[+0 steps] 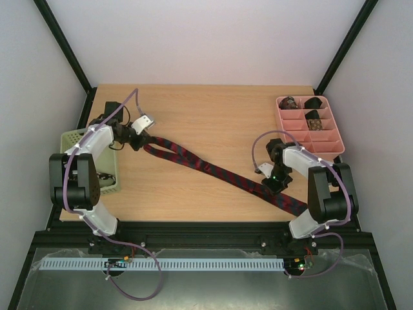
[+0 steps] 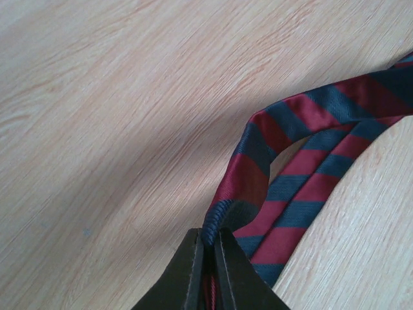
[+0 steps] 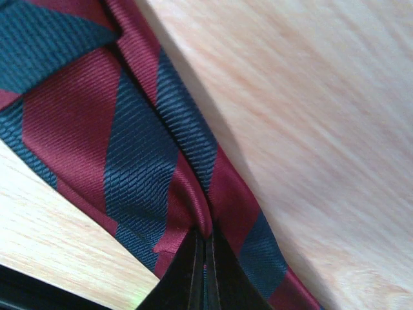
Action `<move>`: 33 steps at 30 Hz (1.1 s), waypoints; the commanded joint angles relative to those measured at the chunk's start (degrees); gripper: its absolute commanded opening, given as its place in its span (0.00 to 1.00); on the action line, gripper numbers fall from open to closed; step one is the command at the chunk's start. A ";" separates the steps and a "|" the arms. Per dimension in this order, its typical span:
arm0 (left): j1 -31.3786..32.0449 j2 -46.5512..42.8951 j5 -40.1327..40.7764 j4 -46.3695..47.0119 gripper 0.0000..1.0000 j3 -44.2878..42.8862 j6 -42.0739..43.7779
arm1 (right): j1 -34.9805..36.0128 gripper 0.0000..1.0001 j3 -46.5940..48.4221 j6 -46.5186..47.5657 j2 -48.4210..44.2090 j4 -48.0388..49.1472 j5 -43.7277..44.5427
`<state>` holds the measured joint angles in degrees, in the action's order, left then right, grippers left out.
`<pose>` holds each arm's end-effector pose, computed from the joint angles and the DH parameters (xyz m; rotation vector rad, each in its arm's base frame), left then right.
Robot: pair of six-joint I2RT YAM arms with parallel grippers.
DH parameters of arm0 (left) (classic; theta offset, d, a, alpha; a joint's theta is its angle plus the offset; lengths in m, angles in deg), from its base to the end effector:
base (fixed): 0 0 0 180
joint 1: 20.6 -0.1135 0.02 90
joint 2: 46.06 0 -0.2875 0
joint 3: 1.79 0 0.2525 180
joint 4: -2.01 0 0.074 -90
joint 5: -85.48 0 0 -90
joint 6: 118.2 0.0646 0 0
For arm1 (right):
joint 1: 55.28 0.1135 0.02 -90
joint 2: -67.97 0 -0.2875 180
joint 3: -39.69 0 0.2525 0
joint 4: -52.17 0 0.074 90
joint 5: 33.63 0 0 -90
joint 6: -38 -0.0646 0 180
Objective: Roll the ties
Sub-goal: Flatten out the tie at the center of the board.
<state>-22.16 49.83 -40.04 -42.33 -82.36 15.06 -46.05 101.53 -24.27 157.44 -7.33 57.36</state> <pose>0.3579 -0.0278 0.2235 1.0443 2.1590 -0.4605 0.2450 0.0387 0.1455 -0.9803 2.9353 -0.0389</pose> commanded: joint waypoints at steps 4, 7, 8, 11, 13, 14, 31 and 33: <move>-1.04 2.86 4.70 -0.37 0.02 -0.71 2.13 | -6.69 0.01 1.10 10.14 0.68 -2.59 5.52; -1.16 3.64 6.00 -0.08 0.02 -0.02 3.05 | -7.64 0.01 0.41 14.10 0.59 -1.24 7.39; -1.16 3.82 6.97 0.18 0.02 0.48 3.43 | -7.91 0.01 0.38 14.91 1.07 -0.47 7.96; -1.16 4.06 9.31 0.74 0.02 2.39 4.77 | -8.79 0.01 1.94 16.13 3.71 1.74 9.41; -1.16 3.70 9.39 -0.43 0.03 3.38 6.67 | -9.12 0.01 3.68 16.47 5.13 2.02 9.78; -1.16 3.12 8.95 -1.25 0.03 4.15 8.03 | -9.21 0.01 4.34 16.91 5.44 2.32 9.95; -2.04 -2.05 5.07 1.22 0.65 3.83 2.97 | -9.33 0.40 14.59 11.47 5.08 -10.48 -2.48; -2.04 -3.06 3.92 3.04 0.66 3.80 1.72 | -9.33 0.39 13.56 9.70 5.39 -10.35 -2.37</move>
<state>-23.72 48.85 -32.98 -42.59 -77.27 21.16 -55.14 114.74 -10.11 162.97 -11.44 58.61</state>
